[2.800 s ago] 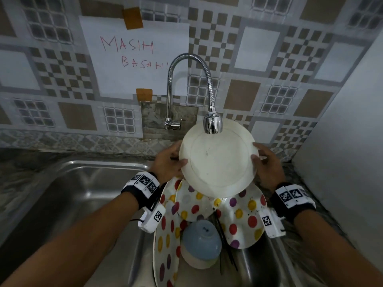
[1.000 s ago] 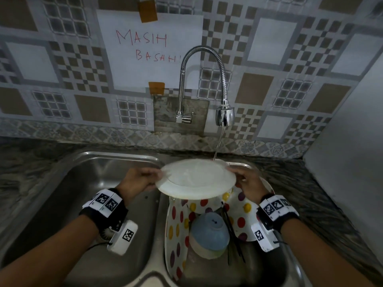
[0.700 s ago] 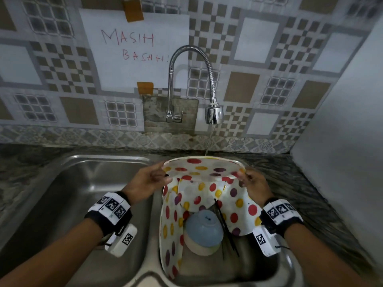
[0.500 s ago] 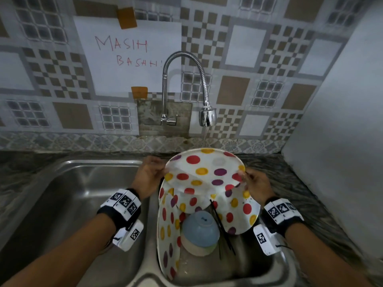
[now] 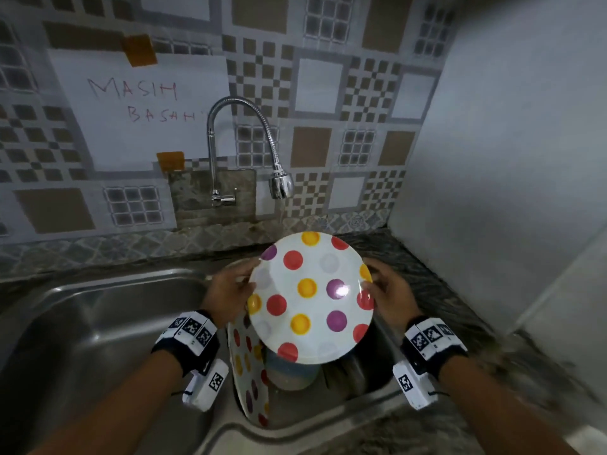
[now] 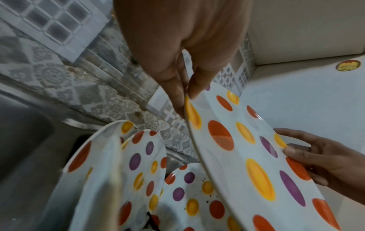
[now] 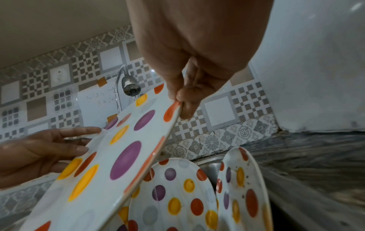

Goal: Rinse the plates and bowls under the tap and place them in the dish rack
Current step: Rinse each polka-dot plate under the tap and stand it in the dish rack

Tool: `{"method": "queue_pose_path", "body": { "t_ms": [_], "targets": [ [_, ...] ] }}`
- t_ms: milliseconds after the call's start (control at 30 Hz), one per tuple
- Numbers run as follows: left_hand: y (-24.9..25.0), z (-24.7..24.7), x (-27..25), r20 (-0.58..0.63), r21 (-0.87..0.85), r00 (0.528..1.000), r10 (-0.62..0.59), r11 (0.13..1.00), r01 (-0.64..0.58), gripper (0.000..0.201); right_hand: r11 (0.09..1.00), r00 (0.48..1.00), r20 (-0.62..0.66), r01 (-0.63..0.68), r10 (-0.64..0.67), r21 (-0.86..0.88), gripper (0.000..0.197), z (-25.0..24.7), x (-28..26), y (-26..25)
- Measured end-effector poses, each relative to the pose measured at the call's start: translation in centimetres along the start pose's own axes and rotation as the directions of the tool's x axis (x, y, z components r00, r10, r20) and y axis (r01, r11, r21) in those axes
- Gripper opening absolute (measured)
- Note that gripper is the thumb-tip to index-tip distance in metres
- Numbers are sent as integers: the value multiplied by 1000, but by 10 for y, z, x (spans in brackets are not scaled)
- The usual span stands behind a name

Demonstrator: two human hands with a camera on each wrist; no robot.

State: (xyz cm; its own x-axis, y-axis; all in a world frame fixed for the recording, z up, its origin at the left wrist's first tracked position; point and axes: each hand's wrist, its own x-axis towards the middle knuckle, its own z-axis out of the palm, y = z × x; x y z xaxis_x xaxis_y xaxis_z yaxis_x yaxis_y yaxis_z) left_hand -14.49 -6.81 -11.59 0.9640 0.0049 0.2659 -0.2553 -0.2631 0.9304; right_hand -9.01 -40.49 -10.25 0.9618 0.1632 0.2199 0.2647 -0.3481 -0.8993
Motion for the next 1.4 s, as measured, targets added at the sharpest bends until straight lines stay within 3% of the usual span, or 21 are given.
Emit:
{"method": "queue_pose_path", "body": {
  "t_ms": [200, 267, 367, 433, 667, 833, 900, 1000, 1200, 1267, 1400],
  "targets": [
    [29, 53, 9, 123, 79, 989, 80, 993, -90, 45, 988, 994, -106, 14, -30, -155, 38, -67, -61, -16],
    [47, 83, 12, 148, 66, 985, 91, 993, -102, 44, 972, 986, -160, 7, -45, -234, 37, -100, -83, -20],
    [78, 141, 18, 222, 83, 956, 193, 973, -215, 44, 934, 966, -257, -56, -40, -354, 41, -154, -119, -25],
    [97, 185, 22, 280, 39, 940, 194, 976, -213, 43, 897, 947, -319, -110, -36, -427, 43, -193, -148, -23],
    [144, 363, 17, 461, -43, 857, 228, 971, -235, 39, 806, 834, -552, -326, 0, -493, 31, -315, -261, -1],
    [150, 475, -8, 581, -33, 787, 209, 972, -234, 37, 733, 736, -673, -497, 73, -465, 27, -370, -327, 42],
    [151, 516, -19, 610, -7, 763, 214, 964, -264, 36, 724, 704, -702, -540, 109, -429, 22, -383, -350, 62],
    [154, 565, -35, 639, 179, 747, 184, 909, -377, 37, 720, 650, -732, -605, 202, -339, 11, -393, -378, 89],
    [130, 620, -55, 713, 214, 695, 93, 915, -342, 39, 701, 570, -734, -689, 368, -184, 11, -392, -407, 133],
    [113, 630, -56, 748, 218, 659, 79, 908, -357, 39, 677, 559, -712, -719, 425, -160, 16, -389, -412, 144],
    [93, 635, -62, 831, 167, 556, 13, 948, -272, 48, 627, 558, -676, -758, 482, -178, 20, -381, -418, 159]
  ]
}}
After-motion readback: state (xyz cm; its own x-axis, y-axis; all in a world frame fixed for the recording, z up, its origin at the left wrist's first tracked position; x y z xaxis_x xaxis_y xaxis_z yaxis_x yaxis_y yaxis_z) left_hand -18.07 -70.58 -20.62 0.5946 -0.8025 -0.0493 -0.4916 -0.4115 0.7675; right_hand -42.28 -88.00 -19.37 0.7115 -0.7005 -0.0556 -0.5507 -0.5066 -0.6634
